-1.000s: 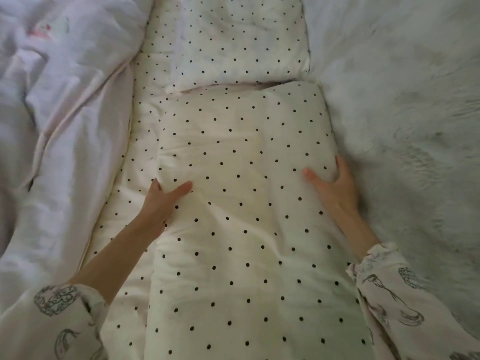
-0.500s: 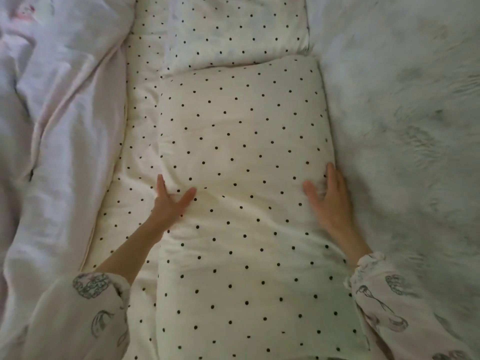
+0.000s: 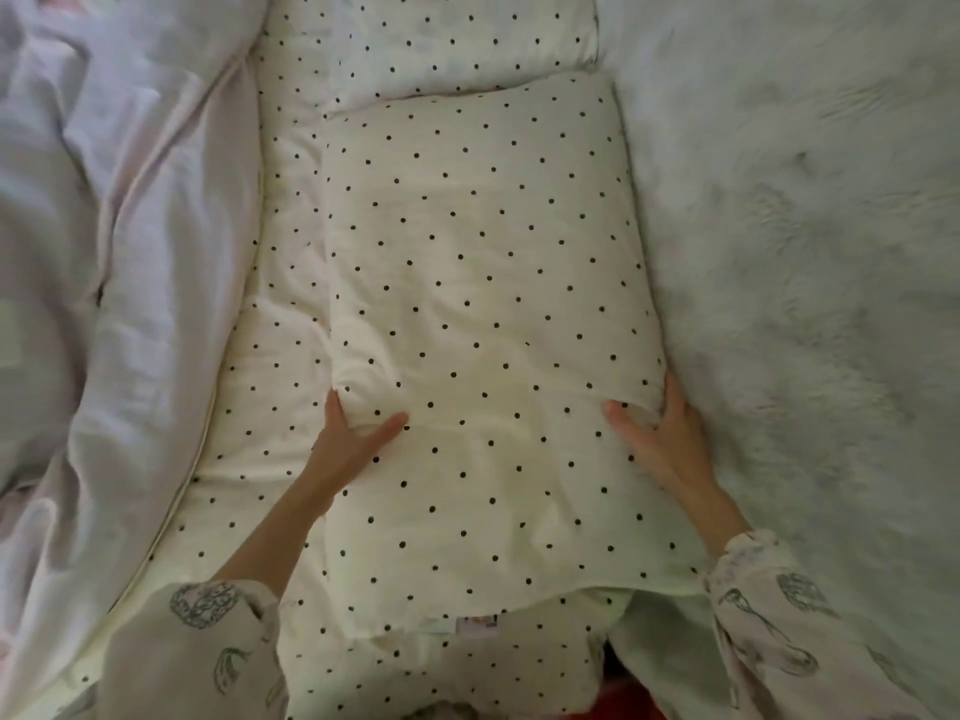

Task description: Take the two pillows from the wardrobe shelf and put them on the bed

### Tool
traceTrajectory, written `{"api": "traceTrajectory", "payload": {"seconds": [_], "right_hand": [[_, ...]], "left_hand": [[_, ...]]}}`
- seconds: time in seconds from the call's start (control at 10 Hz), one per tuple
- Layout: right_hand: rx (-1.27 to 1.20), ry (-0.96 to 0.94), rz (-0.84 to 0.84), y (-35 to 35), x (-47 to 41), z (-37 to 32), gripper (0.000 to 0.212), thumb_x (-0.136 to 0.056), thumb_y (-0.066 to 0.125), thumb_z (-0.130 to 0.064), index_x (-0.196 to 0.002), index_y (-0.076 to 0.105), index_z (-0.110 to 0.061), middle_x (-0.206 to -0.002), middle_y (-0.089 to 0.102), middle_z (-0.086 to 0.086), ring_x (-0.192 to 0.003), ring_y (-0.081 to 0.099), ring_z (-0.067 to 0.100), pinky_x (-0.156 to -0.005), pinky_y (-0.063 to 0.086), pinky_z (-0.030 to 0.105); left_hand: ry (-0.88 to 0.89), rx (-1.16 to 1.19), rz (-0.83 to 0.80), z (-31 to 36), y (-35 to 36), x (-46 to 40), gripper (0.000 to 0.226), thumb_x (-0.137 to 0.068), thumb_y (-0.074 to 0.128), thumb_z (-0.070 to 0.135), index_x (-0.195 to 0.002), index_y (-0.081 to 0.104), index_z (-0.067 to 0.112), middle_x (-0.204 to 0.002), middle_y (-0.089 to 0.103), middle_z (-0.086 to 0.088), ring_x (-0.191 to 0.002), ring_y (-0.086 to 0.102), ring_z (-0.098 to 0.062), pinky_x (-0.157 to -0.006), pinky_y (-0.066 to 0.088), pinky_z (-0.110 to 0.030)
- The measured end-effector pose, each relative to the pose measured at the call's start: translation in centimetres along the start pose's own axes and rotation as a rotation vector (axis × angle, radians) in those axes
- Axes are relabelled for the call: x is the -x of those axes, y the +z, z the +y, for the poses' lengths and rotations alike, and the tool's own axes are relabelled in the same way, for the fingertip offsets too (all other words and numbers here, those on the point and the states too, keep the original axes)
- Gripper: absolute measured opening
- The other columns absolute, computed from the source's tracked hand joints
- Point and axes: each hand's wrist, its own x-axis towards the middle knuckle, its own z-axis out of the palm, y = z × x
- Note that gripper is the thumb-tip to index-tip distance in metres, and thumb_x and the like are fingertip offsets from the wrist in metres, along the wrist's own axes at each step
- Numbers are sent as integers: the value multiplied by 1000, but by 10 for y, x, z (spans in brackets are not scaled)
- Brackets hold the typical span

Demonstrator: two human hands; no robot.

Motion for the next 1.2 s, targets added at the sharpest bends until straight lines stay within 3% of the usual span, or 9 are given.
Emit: {"api": "traceTrajectory", "payload": {"seconds": [0.2,0.4,0.5,0.6,0.7,0.8,0.9,1.1,1.2], "right_hand": [[26,4,-24,7,6,13,98,-71,55,-71,-147,5,-32,-151,21,11,-136,27,32,-110,26,53],[-50,-33,-5,7,9,21,98,-68,57,-71,-146,11,-32,-151,26,3,-137,28,25,-110,27,51],[28,10,-53,15,8,25,98,-74,54,-69,-147,1,-30,-155,16,6,-140,20,28,-113,20,49],[34,56,-87,21,5,20,102,-75,54,-66,-147,-6,-27,-156,7,8,-141,14,30,-114,18,48],[73,13,-22,25,13,20,101,-76,53,-64,-147,-6,-24,-156,5,12,-142,11,30,-113,17,53],[281,-104,22,34,31,24,102,-76,49,-68,-146,-13,-27,-156,-8,13,-143,0,32,-110,16,60],[506,-199,66,49,48,34,101,-73,45,-74,-142,-17,-36,-155,-17,10,-142,-7,33,-104,16,67],[563,-157,-37,54,41,40,101,-74,39,-76,-138,-27,-38,-152,-29,9,-141,-17,34,-102,11,72],[486,-76,-141,42,36,22,103,-76,49,-70,-141,-24,-36,-152,-31,7,-141,-19,33,-107,8,69]], "left_hand": [[-15,-52,45,-4,7,-2,105,-64,77,52,-144,14,25,-137,44,-6,-120,48,-28,-98,45,-46],[5,-141,118,-8,4,1,102,-65,74,57,-144,13,31,-137,43,-7,-116,48,-28,-83,47,-40],[-56,-216,101,-8,5,-3,106,-68,70,58,-146,5,29,-142,34,-14,-126,39,-36,-95,43,-46],[-56,-347,150,-2,12,-1,98,-76,65,54,-145,1,27,-144,24,-18,-130,28,-39,-100,34,-52],[122,-645,259,2,24,11,84,-85,54,50,-145,-3,37,-152,6,-15,-136,16,-41,-99,27,-62],[364,-1028,184,4,40,20,83,-84,44,61,-143,-11,43,-155,-22,-6,-142,-13,-35,-104,8,-69],[441,-1183,41,-1,57,26,88,-77,40,73,-143,-10,44,-151,-33,-1,-138,-29,-31,-101,-2,-72],[335,-1206,-84,-6,64,18,91,-70,36,81,-141,-11,47,-149,-37,3,-134,-37,-28,-100,-3,-73],[317,-1211,-91,-3,65,19,91,-71,37,81,-140,-13,48,-149,-37,3,-134,-37,-28,-100,-1,-74]]}}
